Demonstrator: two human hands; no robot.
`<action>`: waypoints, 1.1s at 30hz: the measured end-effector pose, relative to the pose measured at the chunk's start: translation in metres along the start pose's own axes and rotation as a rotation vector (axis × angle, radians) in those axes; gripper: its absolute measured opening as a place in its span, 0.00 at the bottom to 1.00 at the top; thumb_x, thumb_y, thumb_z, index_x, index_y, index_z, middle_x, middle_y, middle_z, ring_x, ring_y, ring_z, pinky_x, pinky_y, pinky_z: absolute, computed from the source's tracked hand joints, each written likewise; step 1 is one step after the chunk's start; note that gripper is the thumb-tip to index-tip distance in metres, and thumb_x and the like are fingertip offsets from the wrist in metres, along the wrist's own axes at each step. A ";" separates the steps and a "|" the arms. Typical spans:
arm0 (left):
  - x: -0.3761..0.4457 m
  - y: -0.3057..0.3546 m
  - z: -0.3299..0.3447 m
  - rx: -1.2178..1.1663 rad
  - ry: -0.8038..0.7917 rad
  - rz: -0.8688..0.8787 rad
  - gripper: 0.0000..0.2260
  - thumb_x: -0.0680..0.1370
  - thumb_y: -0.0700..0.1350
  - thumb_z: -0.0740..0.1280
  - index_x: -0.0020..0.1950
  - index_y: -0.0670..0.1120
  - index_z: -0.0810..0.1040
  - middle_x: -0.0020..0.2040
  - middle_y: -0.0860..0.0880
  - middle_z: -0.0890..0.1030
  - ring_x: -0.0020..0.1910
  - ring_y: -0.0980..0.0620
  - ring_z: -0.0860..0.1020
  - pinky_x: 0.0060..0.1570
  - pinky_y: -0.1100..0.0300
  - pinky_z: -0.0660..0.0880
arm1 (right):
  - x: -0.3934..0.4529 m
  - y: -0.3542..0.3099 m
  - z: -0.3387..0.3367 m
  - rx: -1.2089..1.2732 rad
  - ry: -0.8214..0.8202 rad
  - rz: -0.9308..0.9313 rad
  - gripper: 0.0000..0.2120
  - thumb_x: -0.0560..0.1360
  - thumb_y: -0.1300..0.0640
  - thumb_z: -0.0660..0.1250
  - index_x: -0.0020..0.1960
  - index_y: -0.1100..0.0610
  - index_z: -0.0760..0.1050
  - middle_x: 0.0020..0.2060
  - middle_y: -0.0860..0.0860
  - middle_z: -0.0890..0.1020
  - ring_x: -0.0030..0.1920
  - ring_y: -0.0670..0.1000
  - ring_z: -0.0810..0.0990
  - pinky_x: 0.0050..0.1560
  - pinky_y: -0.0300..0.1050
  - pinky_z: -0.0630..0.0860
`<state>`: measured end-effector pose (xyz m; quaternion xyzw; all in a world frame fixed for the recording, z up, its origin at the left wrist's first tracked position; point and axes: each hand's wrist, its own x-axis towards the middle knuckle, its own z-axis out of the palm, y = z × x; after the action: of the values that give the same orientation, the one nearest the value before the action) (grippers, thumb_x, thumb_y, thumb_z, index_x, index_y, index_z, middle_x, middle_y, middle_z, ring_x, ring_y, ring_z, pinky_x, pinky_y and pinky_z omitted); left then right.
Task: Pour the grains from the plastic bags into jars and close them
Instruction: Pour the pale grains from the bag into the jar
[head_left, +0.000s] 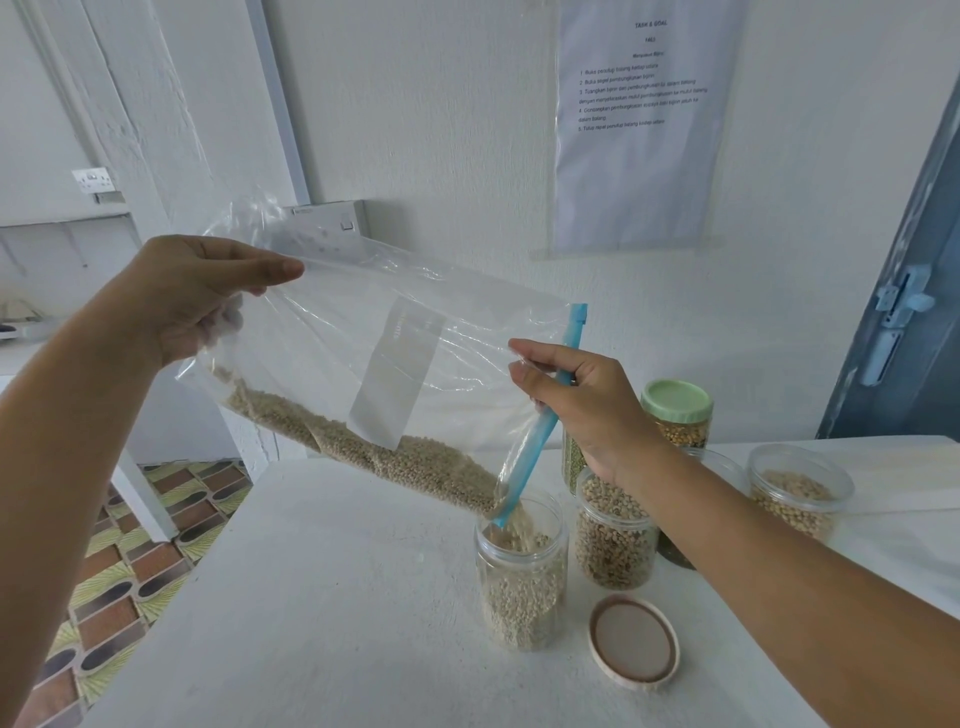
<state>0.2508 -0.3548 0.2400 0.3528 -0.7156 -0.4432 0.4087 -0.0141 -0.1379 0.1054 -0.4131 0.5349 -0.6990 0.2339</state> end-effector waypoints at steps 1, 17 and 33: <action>0.001 0.000 0.000 0.001 -0.001 0.003 0.17 0.58 0.57 0.83 0.42 0.50 0.89 0.33 0.53 0.79 0.31 0.53 0.67 0.28 0.61 0.65 | 0.000 0.000 0.000 0.000 0.001 0.001 0.14 0.77 0.59 0.74 0.62 0.52 0.84 0.49 0.45 0.84 0.37 0.38 0.78 0.50 0.35 0.76; 0.005 -0.003 0.000 -0.018 -0.014 0.009 0.27 0.52 0.58 0.88 0.45 0.48 0.89 0.33 0.51 0.76 0.28 0.54 0.63 0.29 0.61 0.60 | 0.001 0.004 -0.002 0.012 0.008 0.006 0.13 0.77 0.59 0.75 0.62 0.52 0.85 0.56 0.48 0.85 0.40 0.38 0.79 0.50 0.35 0.76; -0.001 0.003 0.003 0.003 0.008 0.006 0.14 0.60 0.54 0.83 0.41 0.50 0.89 0.30 0.54 0.77 0.29 0.54 0.64 0.27 0.60 0.64 | 0.003 0.004 -0.001 -0.001 0.015 -0.005 0.13 0.77 0.59 0.75 0.62 0.52 0.85 0.53 0.46 0.84 0.38 0.38 0.79 0.49 0.34 0.76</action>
<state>0.2478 -0.3519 0.2414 0.3531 -0.7155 -0.4396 0.4125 -0.0171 -0.1407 0.1020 -0.4094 0.5360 -0.7022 0.2279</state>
